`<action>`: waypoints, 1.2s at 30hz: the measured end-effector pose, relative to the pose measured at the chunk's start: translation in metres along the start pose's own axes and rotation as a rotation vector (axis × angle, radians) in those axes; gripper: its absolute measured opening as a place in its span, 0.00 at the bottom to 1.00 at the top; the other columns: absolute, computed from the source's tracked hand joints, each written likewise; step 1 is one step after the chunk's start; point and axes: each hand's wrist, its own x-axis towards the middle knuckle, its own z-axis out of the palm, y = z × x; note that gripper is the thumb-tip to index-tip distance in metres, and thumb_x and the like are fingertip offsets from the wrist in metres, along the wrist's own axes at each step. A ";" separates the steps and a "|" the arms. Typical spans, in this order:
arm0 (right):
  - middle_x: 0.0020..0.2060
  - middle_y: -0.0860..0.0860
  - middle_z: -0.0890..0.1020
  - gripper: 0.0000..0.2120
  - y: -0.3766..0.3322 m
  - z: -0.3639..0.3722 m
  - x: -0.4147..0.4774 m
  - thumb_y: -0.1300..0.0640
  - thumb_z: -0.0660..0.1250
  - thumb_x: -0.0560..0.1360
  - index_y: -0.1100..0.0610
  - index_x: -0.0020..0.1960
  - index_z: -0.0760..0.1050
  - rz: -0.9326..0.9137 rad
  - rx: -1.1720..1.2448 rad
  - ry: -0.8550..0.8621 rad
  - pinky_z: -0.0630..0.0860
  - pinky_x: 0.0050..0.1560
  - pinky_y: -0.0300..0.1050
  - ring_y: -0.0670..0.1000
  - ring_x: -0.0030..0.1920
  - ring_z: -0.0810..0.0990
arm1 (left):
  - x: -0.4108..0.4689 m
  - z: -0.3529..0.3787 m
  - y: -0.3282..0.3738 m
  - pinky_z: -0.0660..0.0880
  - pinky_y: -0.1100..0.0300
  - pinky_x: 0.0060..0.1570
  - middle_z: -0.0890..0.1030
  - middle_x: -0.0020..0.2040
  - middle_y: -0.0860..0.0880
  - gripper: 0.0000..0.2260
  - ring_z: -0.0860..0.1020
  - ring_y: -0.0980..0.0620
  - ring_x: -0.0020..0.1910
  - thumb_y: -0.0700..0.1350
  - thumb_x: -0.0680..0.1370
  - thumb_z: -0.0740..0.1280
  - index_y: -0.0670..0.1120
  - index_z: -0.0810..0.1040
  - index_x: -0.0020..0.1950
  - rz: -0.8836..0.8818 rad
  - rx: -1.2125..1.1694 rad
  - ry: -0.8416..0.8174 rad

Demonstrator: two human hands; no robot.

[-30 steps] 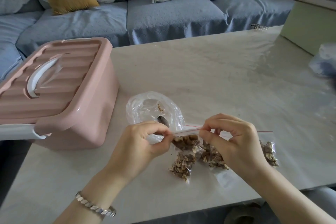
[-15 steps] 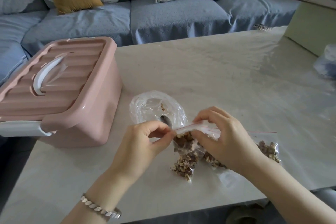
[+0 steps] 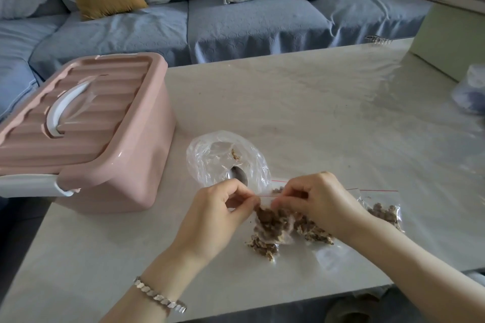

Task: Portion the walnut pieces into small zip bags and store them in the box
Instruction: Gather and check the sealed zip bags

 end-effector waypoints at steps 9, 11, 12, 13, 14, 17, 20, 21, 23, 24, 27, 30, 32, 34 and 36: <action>0.45 0.52 0.82 0.13 0.013 0.066 0.025 0.49 0.57 0.77 0.55 0.47 0.77 0.123 -0.448 -0.125 0.73 0.42 0.44 0.54 0.45 0.78 | -0.010 -0.020 -0.045 0.69 0.75 0.36 0.81 0.43 0.59 0.11 0.78 0.65 0.40 0.43 0.75 0.68 0.59 0.72 0.40 -0.201 0.278 0.000; 0.46 0.52 0.80 0.14 0.017 0.065 0.023 0.47 0.56 0.78 0.54 0.46 0.76 0.146 -0.512 -0.116 0.70 0.40 0.43 0.54 0.44 0.77 | -0.014 -0.026 -0.050 0.71 0.73 0.38 0.81 0.41 0.60 0.11 0.79 0.64 0.41 0.43 0.75 0.68 0.59 0.72 0.41 -0.201 0.271 0.035; 0.47 0.51 0.80 0.14 0.017 0.061 0.022 0.46 0.57 0.77 0.54 0.45 0.75 0.151 -0.539 -0.127 0.68 0.40 0.42 0.54 0.44 0.77 | -0.016 -0.029 -0.051 0.71 0.72 0.39 0.81 0.40 0.60 0.11 0.78 0.63 0.41 0.42 0.75 0.68 0.59 0.73 0.41 -0.190 0.269 0.052; 0.47 0.51 0.80 0.14 0.016 0.057 0.020 0.45 0.58 0.77 0.53 0.46 0.76 0.151 -0.569 -0.140 0.67 0.40 0.42 0.54 0.45 0.77 | -0.018 -0.031 -0.050 0.72 0.71 0.40 0.80 0.41 0.61 0.11 0.79 0.62 0.41 0.42 0.75 0.68 0.59 0.73 0.40 -0.172 0.274 0.069; 0.47 0.50 0.80 0.13 0.014 0.051 0.020 0.45 0.59 0.76 0.53 0.47 0.76 0.151 -0.594 -0.145 0.67 0.39 0.41 0.54 0.46 0.78 | -0.020 -0.033 -0.048 0.73 0.69 0.40 0.80 0.42 0.63 0.11 0.79 0.61 0.40 0.42 0.75 0.68 0.59 0.73 0.40 -0.144 0.280 0.094; 0.46 0.48 0.81 0.12 -0.004 0.031 0.028 0.45 0.59 0.76 0.50 0.48 0.77 0.134 -0.610 -0.090 0.68 0.39 0.40 0.51 0.43 0.76 | -0.021 -0.053 -0.031 0.74 0.66 0.39 0.80 0.38 0.59 0.07 0.78 0.60 0.39 0.44 0.75 0.66 0.57 0.74 0.42 -0.007 0.329 0.258; 0.42 0.47 0.81 0.11 -0.036 0.019 0.055 0.48 0.58 0.77 0.51 0.46 0.77 0.086 -0.587 -0.038 0.74 0.39 0.42 0.50 0.41 0.78 | -0.014 -0.100 -0.014 0.71 0.66 0.43 0.79 0.42 0.56 0.08 0.76 0.58 0.40 0.48 0.72 0.61 0.50 0.77 0.48 0.169 0.410 0.521; 0.40 0.47 0.81 0.11 -0.049 0.019 0.067 0.48 0.58 0.77 0.51 0.45 0.78 0.062 -0.557 -0.022 0.74 0.39 0.43 0.50 0.41 0.78 | -0.011 -0.118 -0.012 0.70 0.65 0.47 0.79 0.44 0.52 0.10 0.75 0.56 0.44 0.46 0.72 0.62 0.45 0.78 0.50 0.189 0.451 0.619; 0.38 0.49 0.82 0.11 -0.076 0.025 0.093 0.49 0.60 0.76 0.54 0.44 0.78 0.012 -0.446 0.008 0.75 0.40 0.45 0.52 0.40 0.78 | -0.005 -0.154 -0.018 0.65 0.63 0.55 0.78 0.52 0.45 0.13 0.74 0.47 0.55 0.39 0.72 0.67 0.40 0.76 0.56 0.056 0.501 0.765; 0.38 0.51 0.82 0.12 -0.088 0.031 0.108 0.50 0.61 0.76 0.56 0.45 0.78 0.001 -0.371 0.011 0.75 0.41 0.45 0.53 0.40 0.79 | -0.003 -0.169 -0.022 0.62 0.60 0.59 0.75 0.58 0.42 0.17 0.70 0.43 0.61 0.37 0.72 0.68 0.39 0.73 0.60 -0.094 0.487 0.796; 0.43 0.59 0.83 0.18 -0.128 0.062 0.149 0.48 0.61 0.76 0.64 0.50 0.76 0.022 -0.205 -0.030 0.72 0.41 0.44 0.56 0.42 0.78 | -0.001 -0.198 -0.035 0.56 0.50 0.69 0.64 0.70 0.37 0.30 0.59 0.39 0.71 0.45 0.74 0.68 0.37 0.59 0.71 -0.523 0.447 0.753; 0.37 0.57 0.79 0.14 -0.161 0.094 0.183 0.51 0.59 0.77 0.62 0.47 0.73 0.114 -0.016 -0.070 0.76 0.44 0.48 0.57 0.39 0.78 | -0.009 -0.209 -0.041 0.58 0.46 0.69 0.58 0.72 0.36 0.37 0.56 0.38 0.72 0.52 0.74 0.68 0.35 0.53 0.72 -0.742 0.410 0.723; 0.33 0.56 0.75 0.11 -0.177 0.106 0.196 0.56 0.59 0.76 0.63 0.43 0.74 0.191 0.085 -0.093 0.77 0.36 0.45 0.56 0.34 0.76 | -0.015 -0.212 -0.047 0.64 0.48 0.63 0.63 0.69 0.35 0.38 0.63 0.37 0.68 0.53 0.72 0.70 0.34 0.56 0.71 -0.817 0.261 0.736; 0.29 0.54 0.72 0.11 -0.183 0.113 0.199 0.57 0.63 0.75 0.61 0.35 0.72 0.233 0.115 -0.068 0.69 0.22 0.37 0.52 0.27 0.71 | -0.020 -0.217 -0.055 0.72 0.54 0.45 0.75 0.55 0.38 0.31 0.76 0.40 0.51 0.49 0.71 0.72 0.34 0.64 0.66 -0.816 -0.080 0.744; 0.26 0.54 0.70 0.12 -0.179 0.118 0.198 0.58 0.66 0.73 0.60 0.33 0.70 0.275 0.217 -0.025 0.65 0.20 0.36 0.51 0.25 0.68 | -0.022 -0.220 -0.063 0.73 0.59 0.33 0.79 0.44 0.43 0.24 0.79 0.46 0.37 0.45 0.70 0.73 0.37 0.70 0.61 -0.785 -0.419 0.727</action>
